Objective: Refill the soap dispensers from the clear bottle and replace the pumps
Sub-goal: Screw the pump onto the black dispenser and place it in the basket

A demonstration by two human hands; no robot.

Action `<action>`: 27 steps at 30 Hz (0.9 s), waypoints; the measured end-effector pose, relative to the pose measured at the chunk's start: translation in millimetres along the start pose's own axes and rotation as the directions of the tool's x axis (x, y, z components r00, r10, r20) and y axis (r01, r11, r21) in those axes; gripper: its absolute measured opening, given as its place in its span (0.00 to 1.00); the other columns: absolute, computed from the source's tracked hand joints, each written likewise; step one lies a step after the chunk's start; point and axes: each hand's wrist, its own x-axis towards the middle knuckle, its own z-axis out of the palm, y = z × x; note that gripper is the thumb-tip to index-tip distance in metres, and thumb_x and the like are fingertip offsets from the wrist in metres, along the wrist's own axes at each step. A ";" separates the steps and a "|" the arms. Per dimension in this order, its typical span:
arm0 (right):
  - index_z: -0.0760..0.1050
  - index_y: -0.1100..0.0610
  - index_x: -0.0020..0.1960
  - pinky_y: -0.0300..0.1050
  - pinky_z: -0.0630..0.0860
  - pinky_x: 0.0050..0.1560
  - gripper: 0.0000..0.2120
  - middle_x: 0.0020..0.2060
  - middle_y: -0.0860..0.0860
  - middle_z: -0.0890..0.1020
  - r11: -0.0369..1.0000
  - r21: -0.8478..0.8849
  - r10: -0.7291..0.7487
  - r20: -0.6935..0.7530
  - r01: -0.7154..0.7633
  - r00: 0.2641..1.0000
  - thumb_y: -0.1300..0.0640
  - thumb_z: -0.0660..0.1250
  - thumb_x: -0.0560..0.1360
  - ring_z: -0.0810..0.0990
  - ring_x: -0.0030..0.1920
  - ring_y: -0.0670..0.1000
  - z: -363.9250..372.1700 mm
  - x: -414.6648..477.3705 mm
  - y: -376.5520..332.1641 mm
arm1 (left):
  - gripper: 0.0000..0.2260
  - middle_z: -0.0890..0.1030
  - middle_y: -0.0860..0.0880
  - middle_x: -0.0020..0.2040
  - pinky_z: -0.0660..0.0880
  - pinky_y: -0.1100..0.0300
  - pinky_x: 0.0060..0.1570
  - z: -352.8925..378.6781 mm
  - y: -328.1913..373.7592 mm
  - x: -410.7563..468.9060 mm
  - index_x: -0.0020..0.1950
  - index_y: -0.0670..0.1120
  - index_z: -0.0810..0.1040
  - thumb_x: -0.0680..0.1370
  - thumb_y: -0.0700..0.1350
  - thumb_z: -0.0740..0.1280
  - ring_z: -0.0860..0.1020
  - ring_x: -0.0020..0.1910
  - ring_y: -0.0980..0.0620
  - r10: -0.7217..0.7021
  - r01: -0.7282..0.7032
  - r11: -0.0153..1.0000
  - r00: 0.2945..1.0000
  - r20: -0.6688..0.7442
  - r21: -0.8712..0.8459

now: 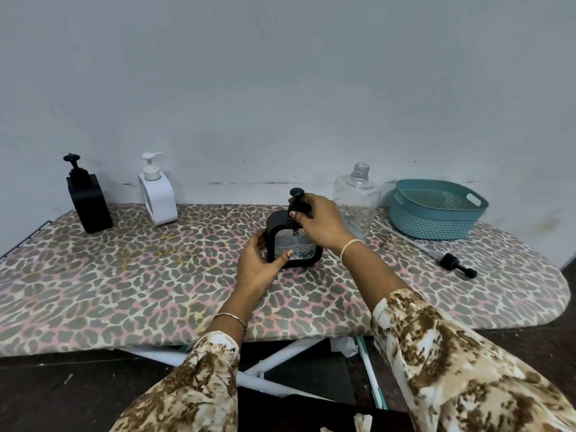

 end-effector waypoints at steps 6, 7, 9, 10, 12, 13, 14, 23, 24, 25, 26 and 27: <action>0.81 0.52 0.54 0.43 0.77 0.48 0.14 0.48 0.49 0.85 0.992 -0.080 0.082 -0.152 -0.095 0.985 0.48 0.73 0.71 0.82 0.50 0.50 -0.9 -4.8 -4.6 | 0.31 0.77 0.48 0.62 0.73 0.56 0.64 3.1 -0.8 2.0 0.68 0.45 0.69 0.68 0.43 0.78 0.75 0.59 0.52 0.018 -0.016 0.999 0.999 -0.042 0.049; 0.81 0.51 0.53 0.43 0.77 0.47 0.13 0.47 0.48 0.85 0.990 -0.084 0.099 -0.177 -0.115 0.979 0.48 0.73 0.71 0.82 0.49 0.50 0.2 -5.5 -6.2 | 0.31 0.77 0.48 0.62 0.73 0.55 0.64 3.8 -1.7 2.3 0.67 0.45 0.69 0.68 0.43 0.78 0.76 0.59 0.51 0.027 -0.023 0.998 0.998 -0.055 0.063; 0.81 0.51 0.53 0.42 0.77 0.46 0.13 0.46 0.48 0.85 0.982 -0.113 0.121 -0.228 -0.150 0.966 0.47 0.73 0.71 0.82 0.49 0.51 3.0 -6.9 -11.2 | 0.31 0.78 0.48 0.60 0.74 0.54 0.63 5.1 -2.9 3.0 0.66 0.45 0.70 0.67 0.44 0.79 0.77 0.59 0.51 0.045 -0.037 0.995 0.996 -0.081 0.090; 0.81 0.52 0.53 0.42 0.77 0.45 0.14 0.47 0.49 0.85 0.978 -0.127 0.130 -0.252 -0.166 0.959 0.47 0.73 0.71 0.82 0.50 0.51 3.9 -7.8 -13.7 | 0.31 0.79 0.48 0.60 0.75 0.54 0.62 5.7 -3.4 3.4 0.66 0.45 0.70 0.67 0.45 0.79 0.77 0.58 0.51 0.049 -0.040 0.994 0.995 -0.089 0.099; 0.80 0.53 0.53 0.40 0.73 0.42 0.14 0.47 0.50 0.84 0.972 -0.132 0.151 -0.290 -0.196 0.945 0.47 0.72 0.71 0.82 0.51 0.52 5.9 -8.6 -16.5 | 0.31 0.79 0.49 0.59 0.75 0.54 0.62 6.4 -4.7 3.7 0.65 0.46 0.71 0.66 0.46 0.80 0.77 0.57 0.51 0.058 -0.046 0.992 0.993 -0.103 0.116; 0.80 0.53 0.53 0.40 0.71 0.41 0.14 0.47 0.50 0.84 0.969 -0.132 0.161 -0.304 -0.209 0.939 0.47 0.72 0.71 0.81 0.51 0.52 7.0 -8.7 -16.9 | 0.31 0.79 0.50 0.58 0.75 0.54 0.61 6.6 -5.1 3.3 0.64 0.47 0.71 0.65 0.48 0.80 0.77 0.57 0.51 0.066 -0.052 0.991 0.992 -0.110 0.126; 0.79 0.53 0.53 0.39 0.69 0.40 0.15 0.47 0.50 0.84 0.966 -0.132 0.171 -0.315 -0.221 0.933 0.46 0.72 0.71 0.81 0.51 0.53 8.1 -8.7 -17.1 | 0.31 0.79 0.50 0.58 0.76 0.54 0.60 6.8 -5.5 2.8 0.63 0.48 0.72 0.65 0.49 0.80 0.78 0.56 0.51 0.078 -0.061 0.989 0.990 -0.119 0.138; 0.78 0.54 0.54 0.39 0.69 0.43 0.15 0.49 0.49 0.83 0.988 -0.038 0.136 -0.205 -0.147 0.969 0.47 0.72 0.72 0.80 0.50 0.51 6.2 -9.4 -10.0 | 0.29 0.78 0.51 0.54 0.72 0.66 0.52 4.2 -0.6 -1.9 0.63 0.45 0.72 0.66 0.44 0.80 0.76 0.53 0.53 0.072 -0.066 0.995 0.994 -0.086 0.068; 0.78 0.55 0.55 0.39 0.69 0.44 0.15 0.51 0.49 0.83 0.993 -0.018 0.112 -0.167 -0.116 0.980 0.49 0.71 0.73 0.80 0.52 0.51 3.6 -9.5 -8.3 | 0.29 0.77 0.52 0.54 0.72 0.67 0.51 3.9 -0.7 -1.8 0.64 0.44 0.72 0.67 0.43 0.79 0.76 0.53 0.54 0.069 -0.064 0.996 0.994 -0.081 0.055; 0.78 0.55 0.57 0.38 0.69 0.46 0.14 0.53 0.50 0.83 0.996 -0.001 0.091 -0.131 -0.092 0.987 0.51 0.70 0.74 0.80 0.53 0.51 1.2 -9.7 -6.8 | 0.29 0.78 0.51 0.54 0.72 0.66 0.51 3.8 -1.9 -1.1 0.64 0.44 0.72 0.67 0.43 0.79 0.76 0.54 0.53 0.067 -0.063 0.997 0.994 -0.081 0.048; 0.78 0.56 0.59 0.39 0.70 0.49 0.14 0.55 0.51 0.82 0.997 0.009 0.076 -0.101 -0.075 0.992 0.52 0.69 0.75 0.80 0.55 0.52 -0.8 -10.2 -6.0 | 0.29 0.78 0.51 0.54 0.72 0.66 0.52 3.8 -2.7 -0.6 0.64 0.45 0.72 0.67 0.43 0.79 0.77 0.54 0.53 0.065 -0.061 0.997 0.994 -0.083 0.044; 0.78 0.57 0.61 0.40 0.70 0.51 0.15 0.57 0.52 0.82 0.998 0.012 0.067 -0.082 -0.066 0.994 0.54 0.68 0.76 0.80 0.55 0.53 -2.6 -10.7 -5.7 | 0.29 0.78 0.51 0.55 0.72 0.65 0.53 3.8 -3.4 -0.1 0.64 0.45 0.72 0.67 0.42 0.79 0.77 0.55 0.52 0.063 -0.060 0.997 0.994 -0.086 0.044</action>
